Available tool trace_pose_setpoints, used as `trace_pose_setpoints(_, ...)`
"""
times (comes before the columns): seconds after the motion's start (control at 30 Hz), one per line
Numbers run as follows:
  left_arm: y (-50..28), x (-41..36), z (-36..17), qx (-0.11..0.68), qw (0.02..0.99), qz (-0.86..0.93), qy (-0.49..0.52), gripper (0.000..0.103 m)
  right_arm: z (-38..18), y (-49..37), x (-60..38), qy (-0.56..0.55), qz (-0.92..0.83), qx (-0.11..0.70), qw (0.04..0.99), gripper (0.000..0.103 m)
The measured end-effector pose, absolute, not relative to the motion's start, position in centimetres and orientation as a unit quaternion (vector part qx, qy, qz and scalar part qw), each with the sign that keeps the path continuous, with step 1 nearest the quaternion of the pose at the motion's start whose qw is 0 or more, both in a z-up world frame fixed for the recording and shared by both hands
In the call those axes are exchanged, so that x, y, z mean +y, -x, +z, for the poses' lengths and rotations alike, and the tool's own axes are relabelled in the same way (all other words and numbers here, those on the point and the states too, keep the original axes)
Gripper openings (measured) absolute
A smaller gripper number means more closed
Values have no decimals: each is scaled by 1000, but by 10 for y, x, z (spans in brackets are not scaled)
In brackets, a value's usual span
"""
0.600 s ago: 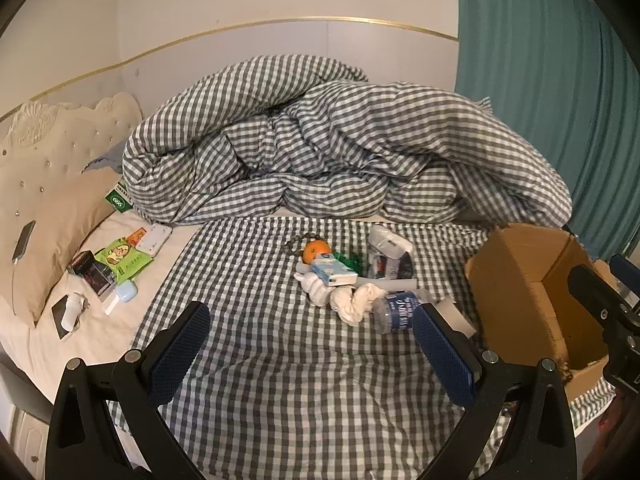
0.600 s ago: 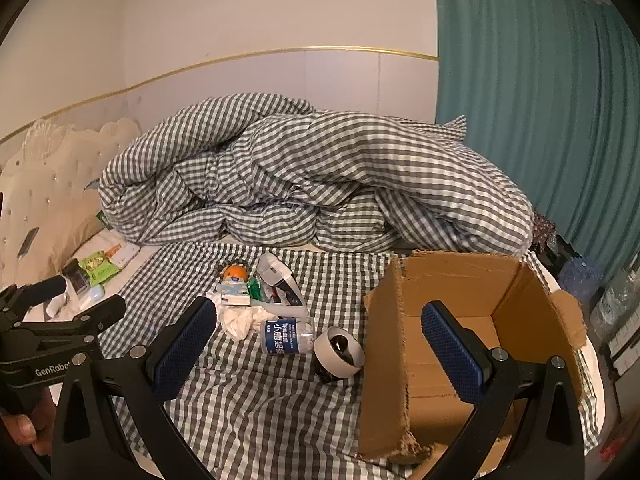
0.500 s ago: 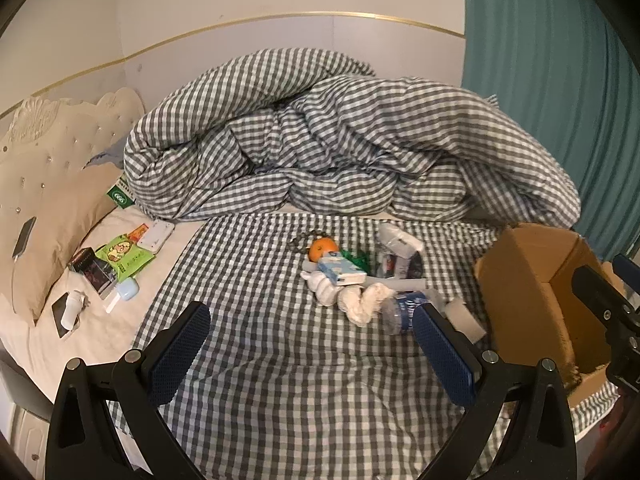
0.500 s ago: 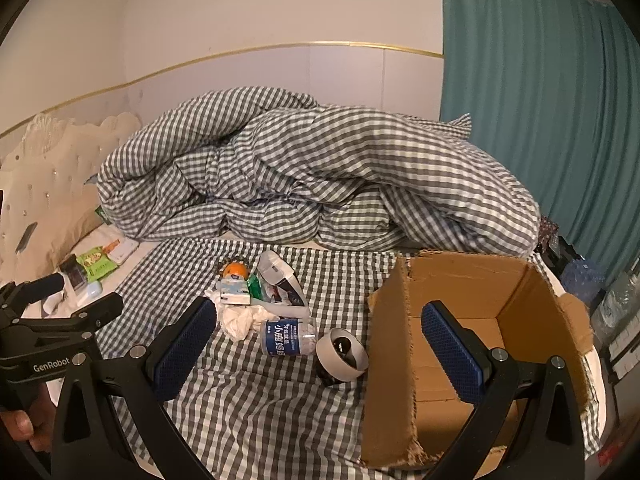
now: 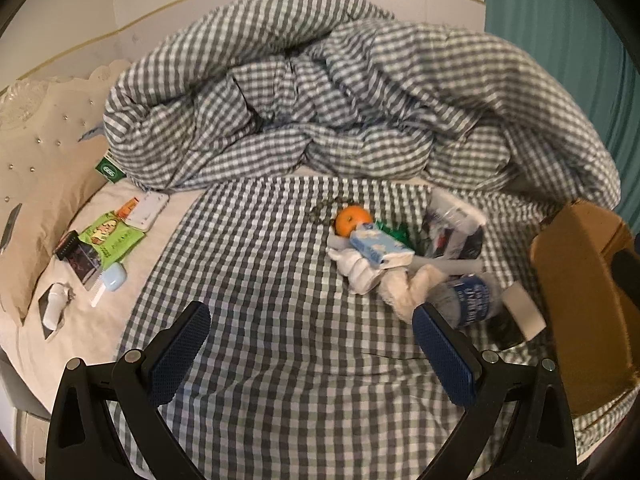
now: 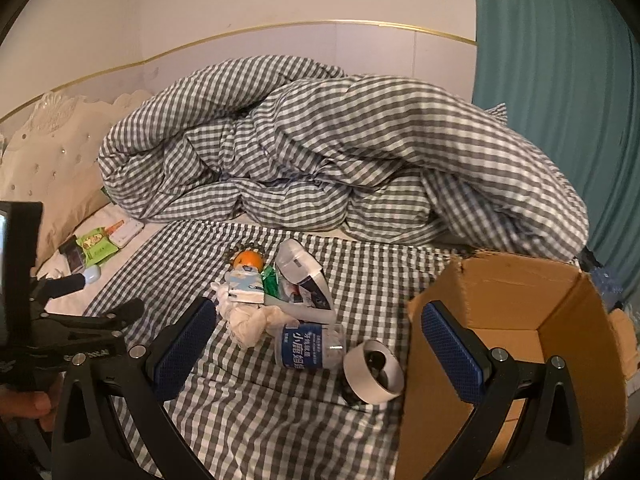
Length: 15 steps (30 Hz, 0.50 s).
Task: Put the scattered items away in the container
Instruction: 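Reach both tools toward the pile, closing left on the white cloth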
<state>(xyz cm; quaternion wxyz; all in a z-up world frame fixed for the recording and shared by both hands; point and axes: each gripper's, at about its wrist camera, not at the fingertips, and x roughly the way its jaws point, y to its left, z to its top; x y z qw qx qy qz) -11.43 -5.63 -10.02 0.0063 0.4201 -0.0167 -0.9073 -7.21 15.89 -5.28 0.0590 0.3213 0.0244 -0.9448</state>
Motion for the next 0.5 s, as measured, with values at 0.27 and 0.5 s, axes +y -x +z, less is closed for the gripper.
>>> trace_pose_setpoints(0.27,144,-53,-143,-13,-20,-892,-451,103,-77,93,142,-337,-938,63,58,103)
trace_pose_setpoints(0.5,167,-20,-177,-18,-66,-882,-467,103,-88,101,148,-345,-934,70,56,103)
